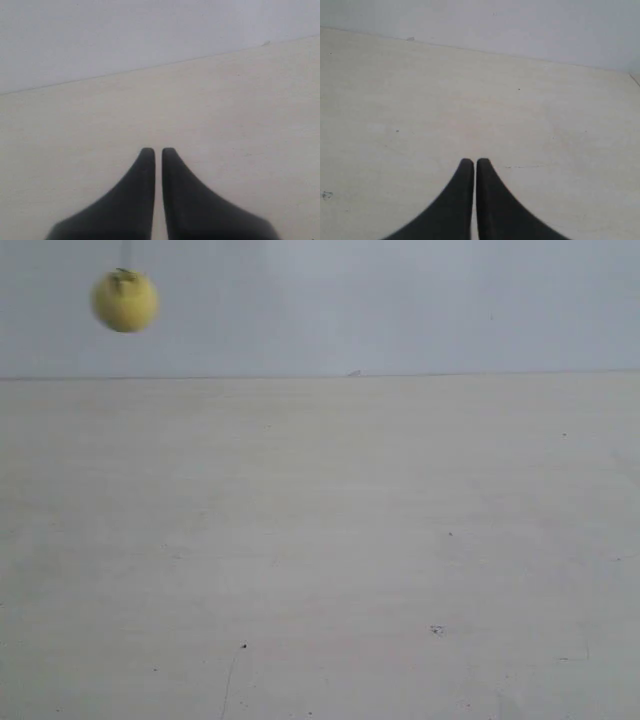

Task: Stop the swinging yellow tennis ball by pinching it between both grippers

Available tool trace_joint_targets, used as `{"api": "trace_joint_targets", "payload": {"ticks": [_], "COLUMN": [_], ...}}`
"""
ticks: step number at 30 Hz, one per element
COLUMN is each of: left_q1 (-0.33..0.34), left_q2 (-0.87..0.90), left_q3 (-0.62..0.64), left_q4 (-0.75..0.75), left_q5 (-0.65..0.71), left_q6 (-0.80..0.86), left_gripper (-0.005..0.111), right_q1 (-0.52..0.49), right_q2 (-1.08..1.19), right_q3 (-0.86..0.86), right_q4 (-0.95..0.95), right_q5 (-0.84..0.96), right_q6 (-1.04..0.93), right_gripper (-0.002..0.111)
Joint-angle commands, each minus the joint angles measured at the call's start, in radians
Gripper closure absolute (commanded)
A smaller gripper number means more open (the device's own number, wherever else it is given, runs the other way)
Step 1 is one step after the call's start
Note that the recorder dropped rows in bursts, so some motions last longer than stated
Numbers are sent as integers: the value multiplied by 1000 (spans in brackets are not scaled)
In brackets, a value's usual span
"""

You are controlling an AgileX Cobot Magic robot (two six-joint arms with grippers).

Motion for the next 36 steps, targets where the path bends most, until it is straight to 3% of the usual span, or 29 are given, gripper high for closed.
{"api": "trace_joint_targets", "payload": {"ticks": [1, 8, 15, 21, 27, 30, 36], "left_q1": [-2, -2, -2, -2, -2, -2, -2], "left_q2": [-4, -4, -4, -4, -4, -4, -4], "left_q3": [4, 4, 4, 4, 4, 4, 4], "left_q4": [9, 80, 80, 90, -42, -117, -122], "left_q5": [-20, -32, -30, -77, -177, -200, -220], "left_q6": [21, 51, 51, 37, -149, -218, -219], "left_gripper": [102, 102, 102, 102, 102, 102, 102], "right_q1": [3, 3, 3, 3, 3, 3, 3], "right_q2": [-4, -4, -4, -4, -4, -4, -4], "right_q3": [0, 0, 0, 0, 0, 0, 0], "right_q4": [2, -5, -26, 42, 64, 64, 83], "right_q5": [-3, -6, -161, -199, -260, -262, -266], "right_q6": [-5, -9, -32, 123, 358, 363, 393], "right_gripper": [108, 108, 108, 108, 108, 108, 108]}}
